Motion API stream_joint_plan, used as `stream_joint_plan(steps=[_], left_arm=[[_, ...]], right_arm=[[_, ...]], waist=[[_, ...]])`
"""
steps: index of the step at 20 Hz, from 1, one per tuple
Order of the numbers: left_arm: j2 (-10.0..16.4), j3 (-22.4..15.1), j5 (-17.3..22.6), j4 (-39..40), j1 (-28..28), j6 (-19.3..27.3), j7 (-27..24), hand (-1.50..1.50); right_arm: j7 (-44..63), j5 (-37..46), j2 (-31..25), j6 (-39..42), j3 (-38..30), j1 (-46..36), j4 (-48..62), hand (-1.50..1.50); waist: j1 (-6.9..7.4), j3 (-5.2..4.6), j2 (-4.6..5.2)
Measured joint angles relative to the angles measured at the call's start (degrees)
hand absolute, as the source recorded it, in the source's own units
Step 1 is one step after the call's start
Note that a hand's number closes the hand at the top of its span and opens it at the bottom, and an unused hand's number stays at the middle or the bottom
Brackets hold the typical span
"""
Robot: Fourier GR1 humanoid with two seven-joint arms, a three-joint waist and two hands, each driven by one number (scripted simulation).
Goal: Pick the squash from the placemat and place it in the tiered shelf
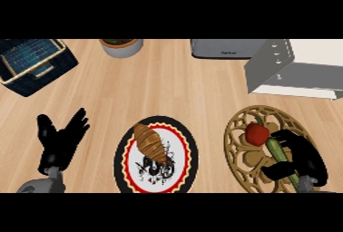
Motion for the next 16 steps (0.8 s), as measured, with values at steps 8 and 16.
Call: stream_joint_plan(steps=[8, 16], left_arm=[[-0.1, -0.1, 0.1, 0.0, -0.4, -0.4, 0.5, 0.00], [-0.1, 0.6, 0.0, 0.3, 0.5, -0.3, -0.4, 0.00]], right_arm=[[-19.7, -3.6, -4.8, 5.5, 4.4, -2.2, 0.1, 1.50], [-31.7, -10.0, -8.4, 6.0, 0.7, -1.1, -12.4, 1.50]], waist=[[0.87, 1.04, 0.65], [-0.32, 1.26, 0.53]])
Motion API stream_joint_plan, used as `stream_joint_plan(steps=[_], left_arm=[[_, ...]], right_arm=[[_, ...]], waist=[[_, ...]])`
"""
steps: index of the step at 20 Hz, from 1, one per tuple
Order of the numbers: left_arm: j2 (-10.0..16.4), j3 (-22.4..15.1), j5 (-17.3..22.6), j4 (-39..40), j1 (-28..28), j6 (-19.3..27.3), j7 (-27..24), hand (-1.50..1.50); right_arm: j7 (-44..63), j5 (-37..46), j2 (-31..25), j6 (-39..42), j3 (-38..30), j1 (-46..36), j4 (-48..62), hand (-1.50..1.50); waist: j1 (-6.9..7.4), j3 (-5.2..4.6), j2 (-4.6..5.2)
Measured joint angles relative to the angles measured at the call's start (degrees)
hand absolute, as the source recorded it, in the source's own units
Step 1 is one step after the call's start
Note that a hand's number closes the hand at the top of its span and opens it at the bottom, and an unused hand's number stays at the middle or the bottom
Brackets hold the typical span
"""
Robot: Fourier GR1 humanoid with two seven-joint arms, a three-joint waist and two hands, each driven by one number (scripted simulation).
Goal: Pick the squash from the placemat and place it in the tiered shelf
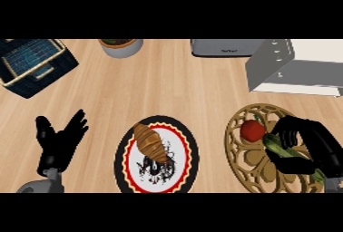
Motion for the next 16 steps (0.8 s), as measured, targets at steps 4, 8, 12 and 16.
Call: stream_joint_plan(steps=[4, 8, 12, 16], left_arm=[[0.2, 0.3, 0.5, -1.6, 0.8, -0.1, 1.1, 0.00], [0.1, 0.5, 0.4, -1.8, 1.5, 0.0, 0.5, 0.00], [0.5, 0.8, 0.3, -0.2, 0.7, -0.8, 0.0, 0.00], [0.2, 0.5, 0.2, -1.3, 0.4, -0.6, 1.0, 0.00]], right_arm=[[2.3, -4.3, -1.8, 0.7, -6.0, 2.2, -11.3, 1.50], [7.6, -10.6, -4.2, 3.5, -14.3, 3.6, -20.8, 1.50], [14.7, -18.3, -7.8, 7.3, -22.9, 0.6, -25.5, 1.50], [22.5, -25.0, -12.9, 10.2, -29.8, -6.0, -24.2, 1.50]], waist=[[-0.44, 0.00, -0.17], [-0.49, 0.00, -0.13], [-0.19, -0.01, -0.01], [0.30, -0.02, 0.05]])
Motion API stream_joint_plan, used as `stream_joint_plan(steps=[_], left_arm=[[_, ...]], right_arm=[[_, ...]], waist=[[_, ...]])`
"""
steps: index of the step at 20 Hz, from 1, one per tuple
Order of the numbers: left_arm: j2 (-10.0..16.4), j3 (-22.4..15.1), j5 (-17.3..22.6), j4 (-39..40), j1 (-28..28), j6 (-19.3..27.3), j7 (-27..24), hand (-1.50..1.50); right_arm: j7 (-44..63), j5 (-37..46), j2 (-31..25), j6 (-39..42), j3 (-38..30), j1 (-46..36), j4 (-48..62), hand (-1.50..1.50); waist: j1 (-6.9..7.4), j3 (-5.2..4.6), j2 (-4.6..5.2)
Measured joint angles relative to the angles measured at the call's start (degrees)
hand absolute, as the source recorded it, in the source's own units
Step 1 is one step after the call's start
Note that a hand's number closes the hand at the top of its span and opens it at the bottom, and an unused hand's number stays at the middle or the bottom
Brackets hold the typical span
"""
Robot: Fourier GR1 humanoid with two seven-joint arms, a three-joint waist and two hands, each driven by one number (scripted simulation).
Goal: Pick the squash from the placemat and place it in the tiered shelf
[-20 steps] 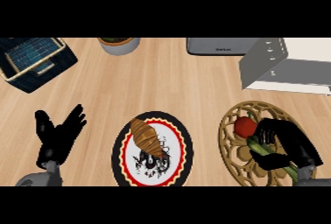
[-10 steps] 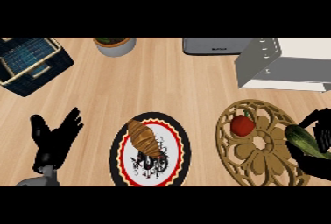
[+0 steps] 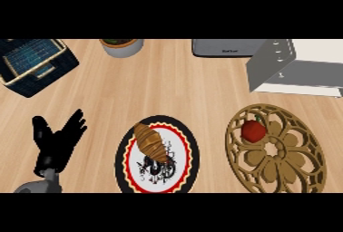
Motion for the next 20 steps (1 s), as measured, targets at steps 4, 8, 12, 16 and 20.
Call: stream_joint_plan(steps=[4, 8, 12, 16, 20], left_arm=[[0.1, 0.0, -0.2, 0.0, 0.0, -0.5, -0.3, 0.00], [-0.6, -0.3, -0.7, -0.2, -0.6, 0.1, 0.2, 0.00], [-0.8, -0.6, -1.1, -0.3, -0.9, 0.2, 0.3, 0.00], [-0.5, -0.1, -0.9, 0.2, -0.8, -0.5, 0.4, 0.00], [-1.1, -0.5, -1.1, -0.1, -0.9, -0.4, 0.3, 0.00]], right_arm=[[5.1, -4.7, -6.0, 1.5, -3.6, -8.6, 6.6, 1.50], [4.6, -5.1, -10.3, 1.4, -4.6, -15.4, 16.2, 1.50], [2.9, -3.8, -13.8, 0.8, -2.6, -22.0, 25.3, 1.50], [-1.9, -2.1, -16.6, 1.5, 0.2, -27.2, 35.3, 1.50], [-7.8, 0.3, -18.1, 2.4, 3.1, -30.3, 43.7, 1.50]], waist=[[0.53, 0.01, 0.11], [0.79, 0.03, 0.21], [1.01, 0.03, 0.28], [1.21, 0.05, 0.33], [1.37, 0.05, 0.39]])
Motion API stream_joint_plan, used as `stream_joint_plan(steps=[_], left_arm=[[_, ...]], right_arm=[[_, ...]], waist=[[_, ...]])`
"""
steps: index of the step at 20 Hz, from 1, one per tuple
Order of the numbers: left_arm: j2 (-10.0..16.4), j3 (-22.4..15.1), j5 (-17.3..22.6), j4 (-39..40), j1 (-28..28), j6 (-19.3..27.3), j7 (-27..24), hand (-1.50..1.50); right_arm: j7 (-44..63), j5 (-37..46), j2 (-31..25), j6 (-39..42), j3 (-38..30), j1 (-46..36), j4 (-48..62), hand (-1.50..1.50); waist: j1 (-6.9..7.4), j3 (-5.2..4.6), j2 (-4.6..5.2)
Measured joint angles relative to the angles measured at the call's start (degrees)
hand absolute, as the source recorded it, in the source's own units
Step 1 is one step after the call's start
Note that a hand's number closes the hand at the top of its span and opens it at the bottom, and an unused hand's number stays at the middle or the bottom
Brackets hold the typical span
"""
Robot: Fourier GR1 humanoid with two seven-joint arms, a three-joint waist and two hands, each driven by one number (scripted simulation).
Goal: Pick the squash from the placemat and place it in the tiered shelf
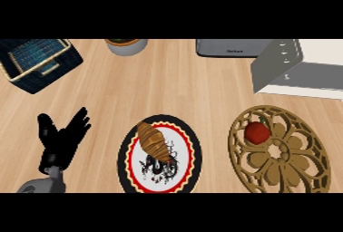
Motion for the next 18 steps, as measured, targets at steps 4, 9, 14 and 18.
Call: stream_joint_plan(steps=[4, 9, 14, 18], left_arm=[[0.0, 0.2, -0.1, 0.0, -0.8, 0.2, 0.5, 0.00], [-1.0, -0.4, -0.6, -0.7, -0.7, 0.9, 1.1, 0.00], [-0.9, -0.3, -0.8, -0.4, -0.5, 0.5, 0.4, 0.00], [-0.8, -0.4, -0.7, -1.7, 0.4, 0.3, 1.1, 0.00]], right_arm=[[-5.8, 3.2, -1.1, -0.2, 3.0, -4.1, 8.0, 1.50], [-12.5, 8.5, -0.6, -3.2, 6.5, -9.9, 19.1, 1.50], [-17.8, 13.4, 1.5, -7.6, 9.1, -14.8, 28.6, 1.50], [-22.5, 15.9, 1.6, -9.9, 9.5, -18.7, 36.2, 1.50]], waist=[[0.04, 0.02, 0.03], [0.43, 0.02, 0.12], [0.47, 0.03, 0.18], [0.55, 0.05, 0.18]])
